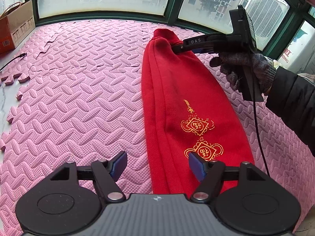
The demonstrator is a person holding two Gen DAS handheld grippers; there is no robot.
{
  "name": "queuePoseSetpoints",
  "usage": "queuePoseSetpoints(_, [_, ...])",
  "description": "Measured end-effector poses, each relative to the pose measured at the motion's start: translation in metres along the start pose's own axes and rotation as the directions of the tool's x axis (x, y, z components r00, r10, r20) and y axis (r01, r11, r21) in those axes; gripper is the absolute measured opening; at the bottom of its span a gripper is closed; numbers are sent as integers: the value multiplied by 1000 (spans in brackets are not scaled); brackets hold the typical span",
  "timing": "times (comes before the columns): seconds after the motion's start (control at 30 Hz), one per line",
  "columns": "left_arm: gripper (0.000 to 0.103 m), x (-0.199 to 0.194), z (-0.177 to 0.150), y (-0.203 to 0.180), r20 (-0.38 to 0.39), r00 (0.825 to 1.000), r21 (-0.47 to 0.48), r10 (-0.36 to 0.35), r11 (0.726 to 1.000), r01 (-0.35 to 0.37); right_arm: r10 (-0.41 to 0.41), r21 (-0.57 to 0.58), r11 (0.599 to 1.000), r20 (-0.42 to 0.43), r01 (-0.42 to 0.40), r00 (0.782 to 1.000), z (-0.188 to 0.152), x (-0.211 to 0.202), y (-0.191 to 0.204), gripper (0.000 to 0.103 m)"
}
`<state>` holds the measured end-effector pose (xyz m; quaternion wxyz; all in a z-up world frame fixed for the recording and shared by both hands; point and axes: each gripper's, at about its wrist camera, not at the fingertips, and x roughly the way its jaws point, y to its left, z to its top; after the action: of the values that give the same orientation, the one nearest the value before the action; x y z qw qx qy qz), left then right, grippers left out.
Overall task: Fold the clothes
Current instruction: 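Lift the hood end with the right gripper and fold it toward the left gripper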
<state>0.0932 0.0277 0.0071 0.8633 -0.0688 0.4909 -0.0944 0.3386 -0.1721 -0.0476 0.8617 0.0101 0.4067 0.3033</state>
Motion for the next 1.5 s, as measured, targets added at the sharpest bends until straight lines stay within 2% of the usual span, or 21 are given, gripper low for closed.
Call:
queuePoseSetpoints(0.07, [72, -2, -2, -3, -5, 1000, -1, -4, 1000, 4, -5, -16, 1000, 1, 5, 1000, 0, 1, 2, 39])
queuePoseSetpoints(0.1, [73, -3, -3, -4, -7, 1000, -1, -7, 1000, 7, -2, -11, 1000, -1, 2, 1000, 0, 1, 2, 34])
queuePoseSetpoints(0.13, [73, -3, -4, -5, -9, 1000, -1, -10, 1000, 10, 21, 16, 1000, -4, -21, 1000, 2, 0, -2, 22])
queuePoseSetpoints(0.2, [75, -5, -6, -8, -12, 1000, 0, -16, 1000, 16, 60, 61, 996, -5, -60, 998, 3, -3, -7, 18])
queuePoseSetpoints(0.4, [75, -10, -11, -9, -30, 999, -19, -12, 1000, 12, 74, 100, 992, 29, -77, 997, 2, -15, -7, 16])
queuePoseSetpoints(0.5, [75, -14, -14, -10, -32, 999, -20, -3, 1000, 2, 109, 73, 991, 84, -115, 990, 9, -40, 4, 16])
queuePoseSetpoints(0.63, [76, -21, -20, -13, -26, 1000, -15, 2, 1000, -2, 119, 18, 992, 119, -122, 986, 12, -74, 22, 16])
queuePoseSetpoints(0.9, [78, -34, -36, -17, -22, 1000, -27, -11, 1000, 10, 151, -70, 988, 173, -141, 973, -2, -137, 57, 15])
queuePoseSetpoints(1.17, [79, -37, -56, -15, -28, 999, -49, 18, 999, -20, 205, -173, 969, 171, -176, 964, -48, -211, 104, 14])
queuePoseSetpoints(1.43, [80, -51, -67, -3, 9, 1000, -80, 29, 996, -28, 252, -262, 942, 141, -209, 958, -103, -256, 138, 14])
queuePoseSetpoints(1.5, [80, -56, -69, -1, 23, 999, -82, 39, 996, -37, 258, -321, 925, 131, -205, 957, -127, -267, 149, 14])
